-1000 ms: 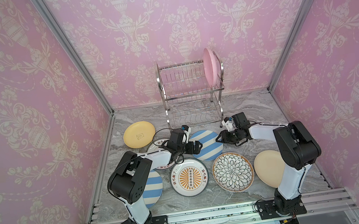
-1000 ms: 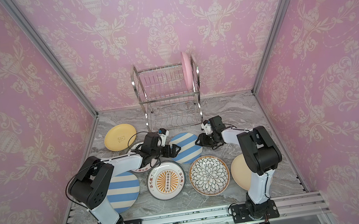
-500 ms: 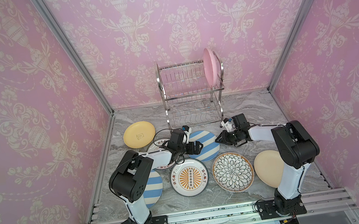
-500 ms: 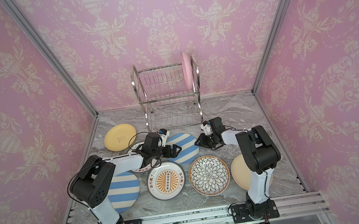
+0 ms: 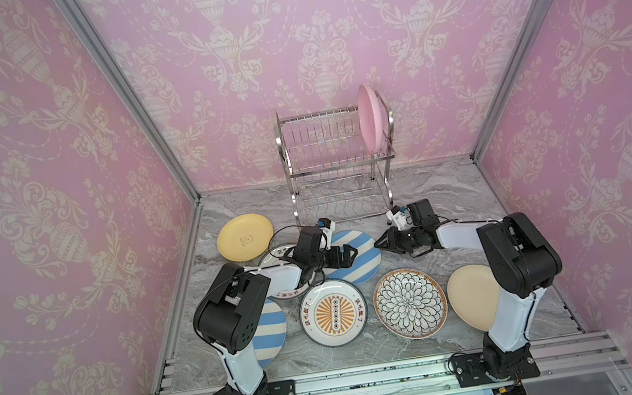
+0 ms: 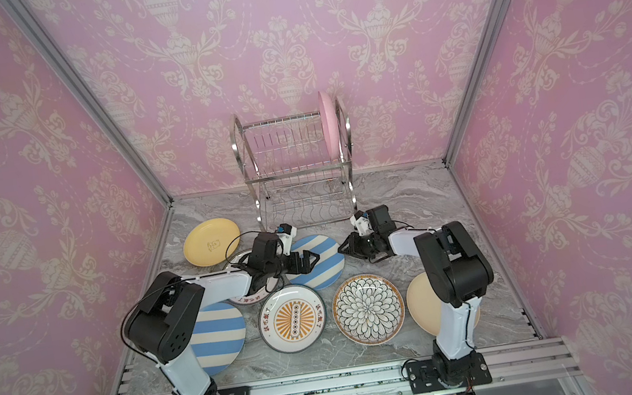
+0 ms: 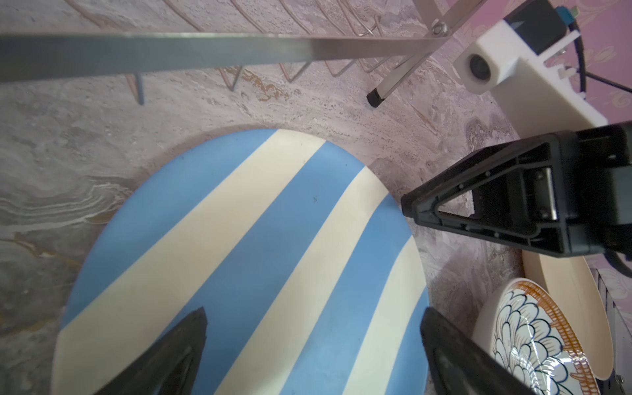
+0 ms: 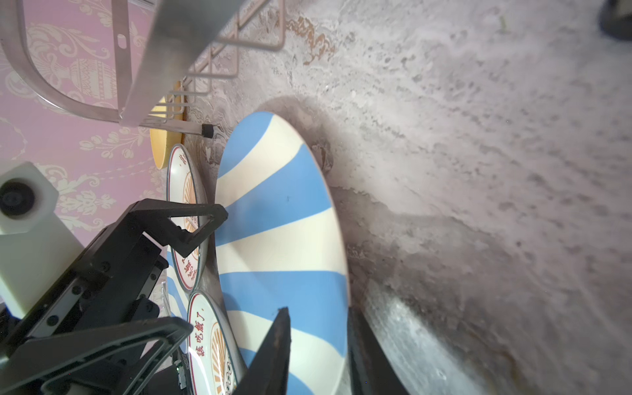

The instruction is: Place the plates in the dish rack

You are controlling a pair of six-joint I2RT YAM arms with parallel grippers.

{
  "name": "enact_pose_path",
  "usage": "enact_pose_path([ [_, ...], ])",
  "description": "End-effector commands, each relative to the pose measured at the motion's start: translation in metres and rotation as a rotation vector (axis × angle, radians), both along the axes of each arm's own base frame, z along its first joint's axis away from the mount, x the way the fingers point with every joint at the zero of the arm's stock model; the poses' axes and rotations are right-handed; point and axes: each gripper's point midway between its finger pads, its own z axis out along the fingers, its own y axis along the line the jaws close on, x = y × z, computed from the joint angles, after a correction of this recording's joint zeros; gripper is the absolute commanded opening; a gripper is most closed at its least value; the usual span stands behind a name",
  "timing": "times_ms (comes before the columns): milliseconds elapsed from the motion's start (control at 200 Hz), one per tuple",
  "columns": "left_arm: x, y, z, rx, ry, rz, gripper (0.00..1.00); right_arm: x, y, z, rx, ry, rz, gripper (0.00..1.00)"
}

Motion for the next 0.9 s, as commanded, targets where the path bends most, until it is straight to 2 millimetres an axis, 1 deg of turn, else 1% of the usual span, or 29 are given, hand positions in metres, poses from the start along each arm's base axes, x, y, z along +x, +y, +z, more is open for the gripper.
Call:
enact_pose_path([
  [0, 0.003, -0.002, 0.002, -0.033, 0.016, 0.001, 0.99, -0.008, -0.002, -0.017, -0.037, 0.044, 0.004, 0.32],
  [120, 0.004, 0.005, 0.017, 0.009, -0.020, 0.011, 0.99, -0.010, -0.013, -0.022, -0.123, 0.049, -0.005, 0.33],
  [215, 0.005, 0.013, 0.030, 0.063, -0.042, 0.025, 0.99, -0.010, -0.019, -0.021, -0.167, 0.046, -0.003, 0.33],
  [370, 0.003, 0.039, 0.036, 0.204, -0.038, 0.079, 0.99, -0.010, -0.021, -0.017, -0.181, 0.033, -0.001, 0.36],
  [485, -0.001, 0.046, 0.032, 0.251, -0.015, 0.084, 0.99, -0.011, -0.018, -0.016, -0.175, 0.031, 0.006, 0.40],
  [605, -0.004, 0.042, 0.023, 0.241, 0.026, 0.072, 0.99, -0.011, -0.014, -0.018, -0.171, 0.028, 0.015, 0.42],
  [761, -0.007, 0.040, 0.006, 0.251, 0.088, 0.062, 0.99, -0.013, -0.009, -0.019, -0.176, 0.028, 0.027, 0.44],
  [896, -0.004, 0.041, -0.001, 0.267, 0.100, 0.069, 0.99, -0.014, -0.007, -0.019, -0.180, 0.025, 0.037, 0.47],
])
